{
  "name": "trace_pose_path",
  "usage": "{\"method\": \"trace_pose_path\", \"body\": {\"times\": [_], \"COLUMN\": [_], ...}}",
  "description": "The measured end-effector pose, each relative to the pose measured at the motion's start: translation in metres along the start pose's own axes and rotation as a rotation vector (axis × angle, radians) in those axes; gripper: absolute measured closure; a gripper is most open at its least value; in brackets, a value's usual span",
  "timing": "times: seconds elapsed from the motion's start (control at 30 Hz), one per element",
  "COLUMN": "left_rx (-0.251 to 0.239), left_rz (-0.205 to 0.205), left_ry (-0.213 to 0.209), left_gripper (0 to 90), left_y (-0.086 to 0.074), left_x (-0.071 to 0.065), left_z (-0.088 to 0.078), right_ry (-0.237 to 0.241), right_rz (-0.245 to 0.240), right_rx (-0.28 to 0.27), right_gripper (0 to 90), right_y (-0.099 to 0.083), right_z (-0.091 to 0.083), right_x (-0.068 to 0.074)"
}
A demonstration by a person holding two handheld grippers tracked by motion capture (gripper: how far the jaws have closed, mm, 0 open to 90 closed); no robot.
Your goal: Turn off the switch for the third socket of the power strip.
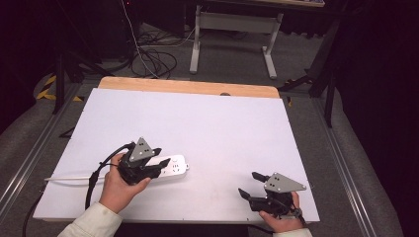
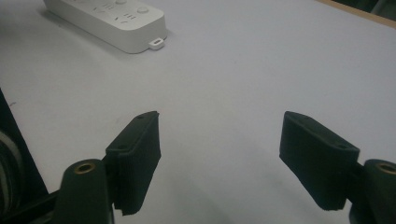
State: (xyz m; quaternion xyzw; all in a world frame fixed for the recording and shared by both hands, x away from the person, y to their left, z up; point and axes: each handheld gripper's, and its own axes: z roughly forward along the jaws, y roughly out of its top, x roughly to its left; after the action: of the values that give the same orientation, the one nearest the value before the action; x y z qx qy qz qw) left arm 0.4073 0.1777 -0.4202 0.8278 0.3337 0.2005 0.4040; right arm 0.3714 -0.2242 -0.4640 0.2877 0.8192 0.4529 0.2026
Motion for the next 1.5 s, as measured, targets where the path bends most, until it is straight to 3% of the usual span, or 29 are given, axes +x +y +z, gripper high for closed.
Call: {"method": "trace_pose_path", "body": {"times": [0.13,0.37,0.47,0.57,0.8,1.0,1.23,1.37,1.5], "left_rx": [-0.018,-0.066,-0.051,-0.076,-0.119,-0.12,-0.14,-0.126,-0.156], "left_rz": [0.006,0.022,0.012,0.018,-0.002,0.005,-0.015,-0.036,-0.035], "left_ry": [-0.018,-0.042,-0.06,-0.058,-0.052,-0.045,-0.046,-0.044,-0.045], "left_gripper": [41.0,31.4,27.6,27.6,23.2,19.9,17.0,16.7,14.0], "left_y": [0.003,0.007,0.007,0.003,-0.009,-0.022,-0.038,-0.047,-0.057], "left_x": [0.001,0.006,0.01,0.014,0.022,0.028,0.035,0.038,0.039], "left_z": [-0.009,-0.025,-0.03,-0.037,-0.053,-0.059,-0.067,-0.068,-0.068], "right_ry": [-0.001,0.001,0.0,-0.001,0.0,0.0,0.001,0.002,0.001], "right_rz": [0.0,0.0,-0.003,0.001,0.003,0.002,0.001,0.001,0.0], "right_rx": [-0.002,-0.003,-0.004,-0.007,-0.007,-0.007,-0.008,-0.009,-0.008], "right_gripper": [29.2,29.1,29.1,28.9,28.8,28.8,28.8,28.8,28.8], "right_y": [0.0,0.0,0.0,0.0,0.0,0.0,0.0,0.0,0.0], "right_z": [0.0,0.0,-0.001,-0.001,-0.001,-0.001,-0.002,-0.001,-0.001], "right_x": [0.0,0.0,-0.001,-0.001,-0.001,-0.001,-0.001,0.0,0.0]}}
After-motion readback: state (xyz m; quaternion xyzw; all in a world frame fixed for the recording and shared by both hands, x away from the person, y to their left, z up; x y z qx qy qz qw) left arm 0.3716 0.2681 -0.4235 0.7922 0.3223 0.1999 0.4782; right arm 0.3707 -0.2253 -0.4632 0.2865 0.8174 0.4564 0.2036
